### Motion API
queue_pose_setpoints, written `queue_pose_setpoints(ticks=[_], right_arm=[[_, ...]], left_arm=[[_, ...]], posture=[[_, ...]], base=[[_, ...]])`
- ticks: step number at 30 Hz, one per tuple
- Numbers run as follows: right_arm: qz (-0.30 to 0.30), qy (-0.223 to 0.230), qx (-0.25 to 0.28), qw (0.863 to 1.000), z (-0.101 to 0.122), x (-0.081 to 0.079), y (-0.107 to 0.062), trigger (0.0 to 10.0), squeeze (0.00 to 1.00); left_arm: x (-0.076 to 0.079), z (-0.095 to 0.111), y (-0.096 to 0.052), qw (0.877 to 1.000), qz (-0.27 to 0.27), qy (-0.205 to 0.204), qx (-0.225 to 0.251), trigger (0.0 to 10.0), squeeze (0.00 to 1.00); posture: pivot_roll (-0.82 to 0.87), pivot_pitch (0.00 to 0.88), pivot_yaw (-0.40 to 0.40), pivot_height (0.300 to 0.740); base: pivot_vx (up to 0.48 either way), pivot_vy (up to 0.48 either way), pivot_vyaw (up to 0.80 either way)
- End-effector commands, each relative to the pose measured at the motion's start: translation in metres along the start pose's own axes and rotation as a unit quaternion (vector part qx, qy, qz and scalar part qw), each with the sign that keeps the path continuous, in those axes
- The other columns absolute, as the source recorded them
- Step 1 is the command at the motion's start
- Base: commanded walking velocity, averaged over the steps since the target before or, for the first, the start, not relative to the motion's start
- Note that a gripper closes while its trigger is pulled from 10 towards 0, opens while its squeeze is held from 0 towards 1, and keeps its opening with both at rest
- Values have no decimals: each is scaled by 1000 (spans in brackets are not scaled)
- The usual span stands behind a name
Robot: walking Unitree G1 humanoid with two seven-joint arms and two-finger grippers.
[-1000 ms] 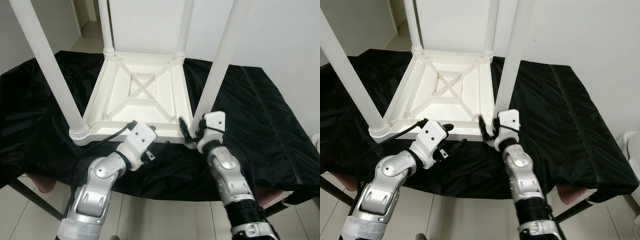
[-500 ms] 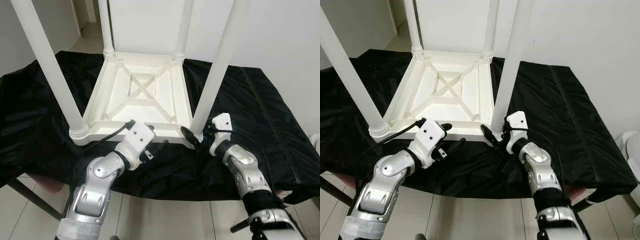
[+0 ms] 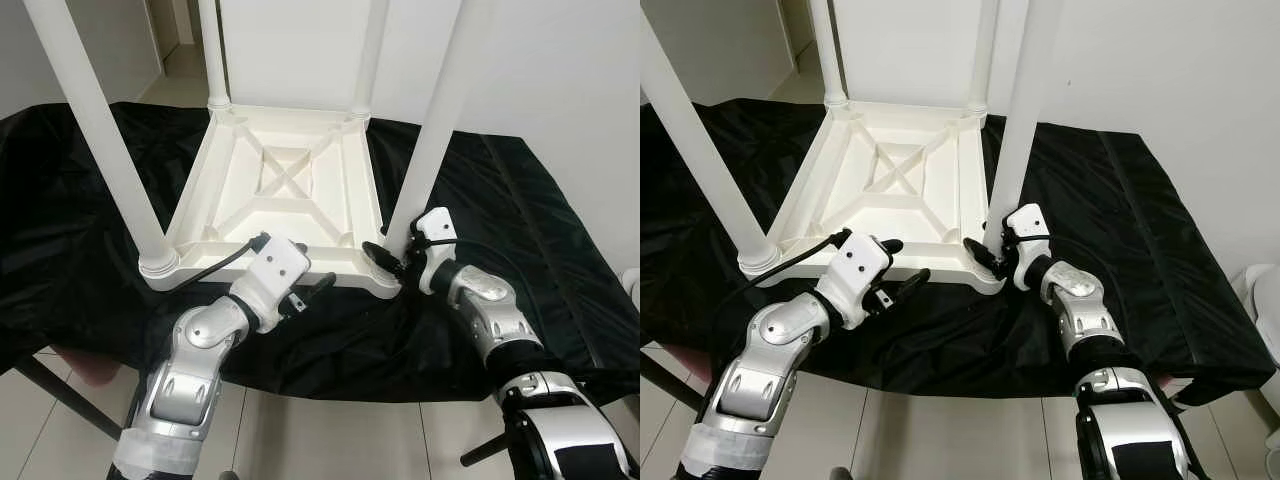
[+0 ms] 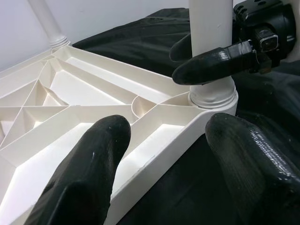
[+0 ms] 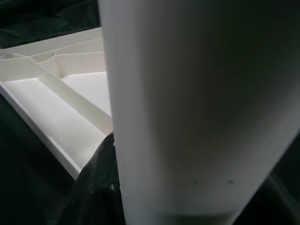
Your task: Building children table
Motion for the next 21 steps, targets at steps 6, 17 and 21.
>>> queue_pose_setpoints(ticks=[6,17,21], right_arm=[[0,8,-28,1000,-15,2,-4,10000,0],[-132,29,30,990,-5,3,2,10000,0],[-172,54,43,983,-6,-3,4,10000,0]], left_arm=[[-2,-7,-5,998,54,-8,-26,10000,0],[1,-10,-11,997,65,-15,-36,10000,0],[2,-10,-13,997,64,-11,-38,10000,0]], posture=[[-49,21,-49,740],[-32,48,-71,740],[-27,57,-72,740]], base=[[0,0,0],[0,0,0],[0,0,0]])
Point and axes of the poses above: a point about 5 cm out from each wrist's last joint towards the gripper, its own y axis pointing out of the wrist towards the gripper, its own z axis along the axis of the wrist's last joint, x = y × z, the point moved 3 cm from there along y, pointing out of the wrist towards the gripper, and after that the axes turned 11 degrees about y, right-handed, at the moved point
